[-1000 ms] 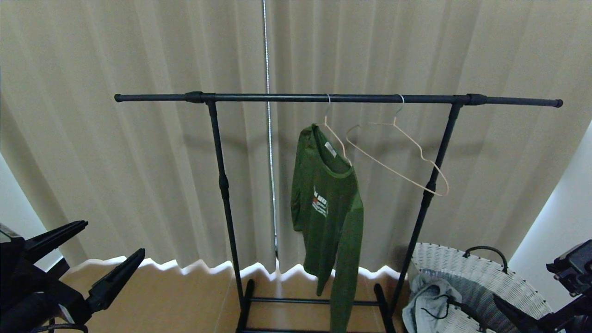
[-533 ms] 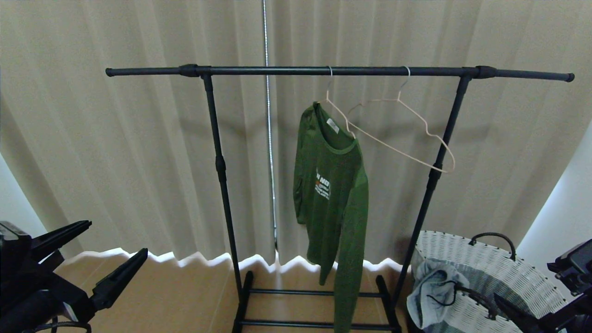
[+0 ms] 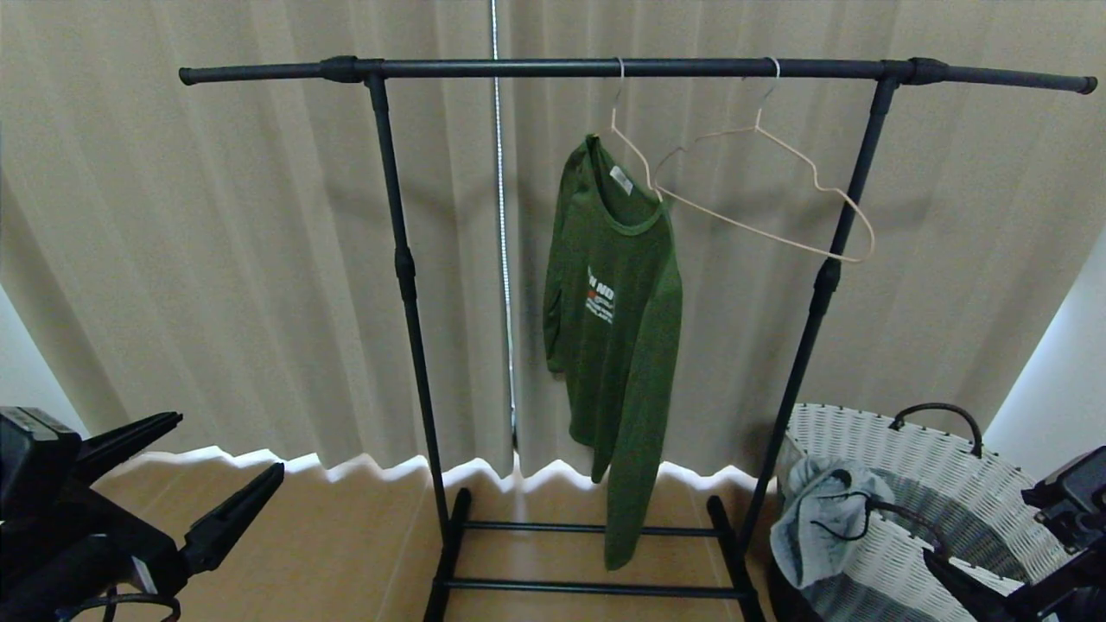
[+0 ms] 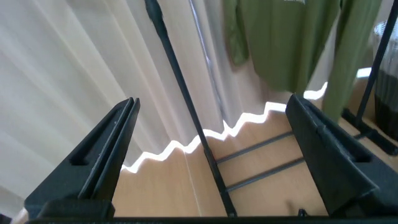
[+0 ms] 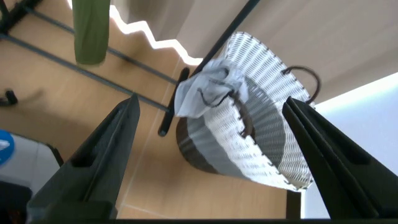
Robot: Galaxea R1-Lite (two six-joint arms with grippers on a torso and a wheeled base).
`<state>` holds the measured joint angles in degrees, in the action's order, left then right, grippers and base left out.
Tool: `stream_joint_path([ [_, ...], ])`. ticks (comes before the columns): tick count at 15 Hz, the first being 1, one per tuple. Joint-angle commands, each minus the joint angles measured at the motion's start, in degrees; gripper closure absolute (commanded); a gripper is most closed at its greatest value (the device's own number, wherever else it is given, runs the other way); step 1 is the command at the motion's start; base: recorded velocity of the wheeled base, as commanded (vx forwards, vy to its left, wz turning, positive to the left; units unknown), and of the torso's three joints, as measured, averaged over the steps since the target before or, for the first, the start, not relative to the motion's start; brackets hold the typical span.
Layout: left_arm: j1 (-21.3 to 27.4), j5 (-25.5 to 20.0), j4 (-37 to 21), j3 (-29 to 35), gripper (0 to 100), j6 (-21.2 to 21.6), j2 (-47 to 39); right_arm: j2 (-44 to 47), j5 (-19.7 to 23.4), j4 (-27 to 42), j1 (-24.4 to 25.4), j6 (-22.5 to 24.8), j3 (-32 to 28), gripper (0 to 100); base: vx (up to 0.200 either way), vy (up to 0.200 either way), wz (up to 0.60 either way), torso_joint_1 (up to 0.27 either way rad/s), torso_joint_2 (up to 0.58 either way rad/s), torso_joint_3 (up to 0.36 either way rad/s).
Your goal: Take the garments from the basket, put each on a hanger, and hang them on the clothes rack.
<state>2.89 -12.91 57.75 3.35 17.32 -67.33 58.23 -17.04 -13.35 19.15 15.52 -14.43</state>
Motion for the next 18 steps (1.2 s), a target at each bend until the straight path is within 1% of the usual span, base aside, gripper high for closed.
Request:
stream_joint_path([
  [1, 0.01, -0.01, 0.0, -0.19, 0, -0.01, 0.0, 0.12, -0.01, 0.08, 0.01, 0.04, 0.11, 0, 0.0, 0.0, 0.0, -0.183, 0.46, 0.261],
  [6, 0.19, -0.1, 0.17, -0.72, 0, 0.17, 0.27, -0.05, -0.01, 0.08, 0.01, 0.04, 0.37, 0, 0.0, 0.0, 0.0, -0.165, 0.43, 0.25],
  [10, 0.19, -0.01, 0.17, -0.89, 0, 0.69, 0.18, -0.05, -0.01, 0.08, -0.08, 0.13, 0.28, 0, 0.0, 0.0, 0.0, -0.029, 0.09, 0.054],
  [12, 0.19, -0.01, 0.17, -1.16, 0, 0.78, 0.18, -0.05, -0.01, 0.08, -1.13, 0.13, 0.28, 0, 0.0, 0.0, 0.0, 0.0, 0.0, 0.0],
  [18, 0.19, -0.01, 0.17, -1.24, 0, 0.87, 0.18, -0.05, -0.01, 0.08, -1.22, 0.13, 0.37, 0, 0.0, -0.2, 0.0, -0.002, 0.0, 0.004],
])
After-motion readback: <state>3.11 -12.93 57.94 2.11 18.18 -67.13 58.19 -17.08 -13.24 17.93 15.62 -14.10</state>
